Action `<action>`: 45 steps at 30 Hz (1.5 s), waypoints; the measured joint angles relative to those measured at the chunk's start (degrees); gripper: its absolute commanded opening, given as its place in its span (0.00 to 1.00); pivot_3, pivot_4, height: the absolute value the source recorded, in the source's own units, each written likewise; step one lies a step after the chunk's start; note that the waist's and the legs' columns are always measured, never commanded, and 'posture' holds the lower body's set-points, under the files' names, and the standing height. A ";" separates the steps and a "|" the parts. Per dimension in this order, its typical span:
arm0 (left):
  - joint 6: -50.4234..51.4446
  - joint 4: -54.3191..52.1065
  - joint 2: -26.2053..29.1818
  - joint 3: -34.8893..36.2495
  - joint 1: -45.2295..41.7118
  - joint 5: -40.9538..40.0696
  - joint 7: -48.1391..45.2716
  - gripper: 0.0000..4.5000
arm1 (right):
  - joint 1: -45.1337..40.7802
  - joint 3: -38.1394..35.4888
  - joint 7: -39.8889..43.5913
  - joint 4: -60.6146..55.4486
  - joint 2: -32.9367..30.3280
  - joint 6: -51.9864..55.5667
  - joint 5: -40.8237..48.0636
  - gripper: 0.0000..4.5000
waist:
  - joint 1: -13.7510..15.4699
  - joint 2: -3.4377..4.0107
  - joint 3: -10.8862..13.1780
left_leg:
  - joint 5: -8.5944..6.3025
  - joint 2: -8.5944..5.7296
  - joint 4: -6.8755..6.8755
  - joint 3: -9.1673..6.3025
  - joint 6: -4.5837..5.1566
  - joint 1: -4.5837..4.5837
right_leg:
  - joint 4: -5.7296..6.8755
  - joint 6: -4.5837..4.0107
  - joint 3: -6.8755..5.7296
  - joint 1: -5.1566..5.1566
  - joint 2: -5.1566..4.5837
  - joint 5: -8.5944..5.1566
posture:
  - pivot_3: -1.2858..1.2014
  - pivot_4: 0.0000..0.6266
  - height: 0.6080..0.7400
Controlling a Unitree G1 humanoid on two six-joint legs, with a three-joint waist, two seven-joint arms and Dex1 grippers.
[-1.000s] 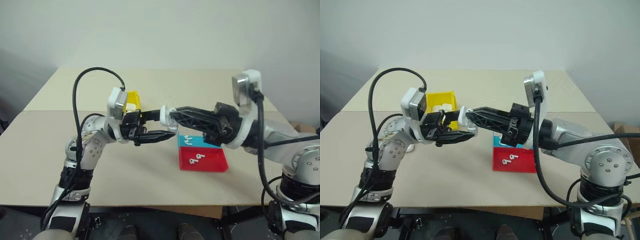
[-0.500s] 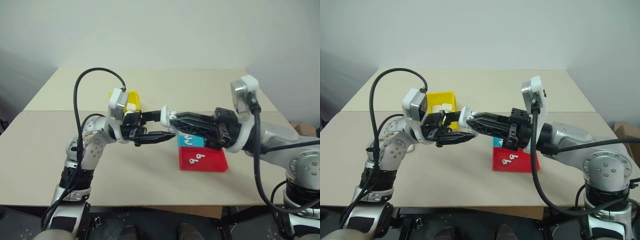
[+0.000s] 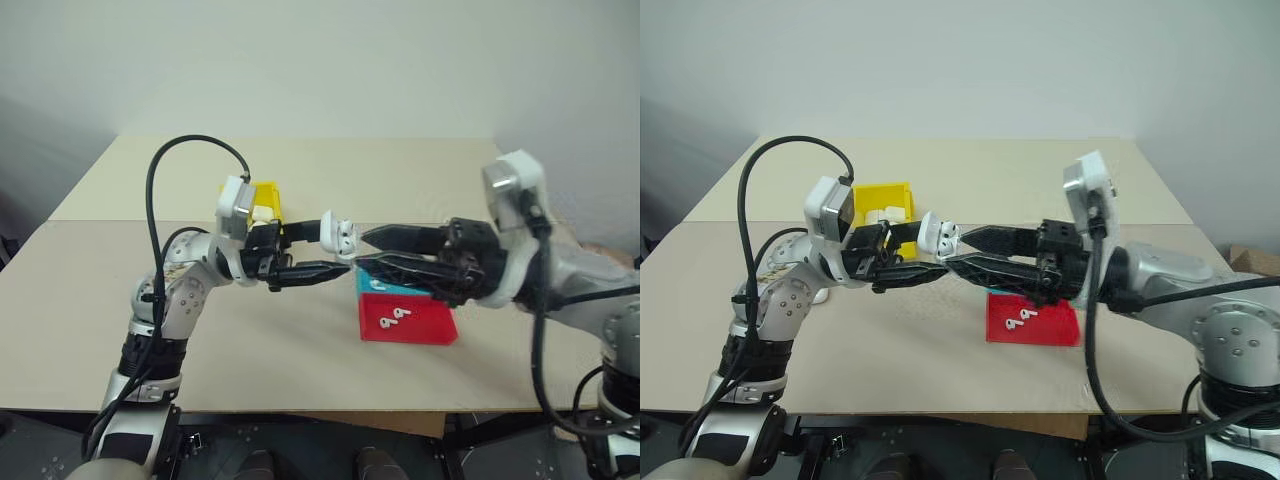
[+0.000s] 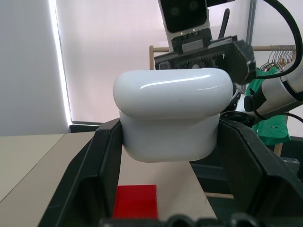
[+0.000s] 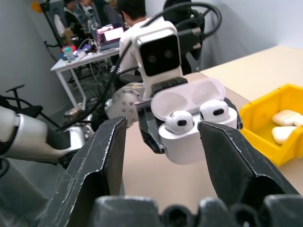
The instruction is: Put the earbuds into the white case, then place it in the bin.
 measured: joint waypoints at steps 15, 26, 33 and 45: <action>-5.66 8.66 -4.14 -5.01 -3.28 9.58 0.90 0.61 | -33.13 24.66 16.50 14.64 -2.62 0.72 -32.60 0.00 | -0.04 0.05 0.00 | -0.01 -0.01 0.03 0.14 0.03 -0.41 | 0.11 -0.02 0.17 -0.63 0.04 0.01 | 0.52 0.24 1.00; -7.12 10.63 -5.36 -6.39 -4.27 13.01 3.44 0.61 | -41.72 43.34 30.61 17.38 -1.01 -1.32 -53.50 0.00 | 0.49 0.05 0.00 | -0.01 -0.01 0.15 0.06 0.04 -0.64 | 0.12 -0.02 0.01 -0.70 0.00 0.02 | 0.52 0.24 1.00; -7.07 6.43 -3.98 -3.58 -1.05 12.14 6.09 0.61 | -37.19 34.48 31.52 17.35 -4.40 -0.06 -54.04 0.00 | 0.40 0.07 0.01 | -0.01 -0.01 0.16 0.01 0.04 -0.64 | 0.15 -0.03 -0.04 -0.68 -0.02 0.03 | 0.52 0.24 1.00; -8.93 6.10 -9.46 4.24 -0.17 30.62 49.75 0.61 | -8.71 5.63 12.19 7.03 3.97 1.38 -48.34 0.00 | 1.82 0.04 -0.02 | -0.01 -0.09 0.31 -0.17 0.04 -0.64 | 0.12 0.05 -0.14 -0.51 -0.05 0.14 | 0.52 0.24 1.00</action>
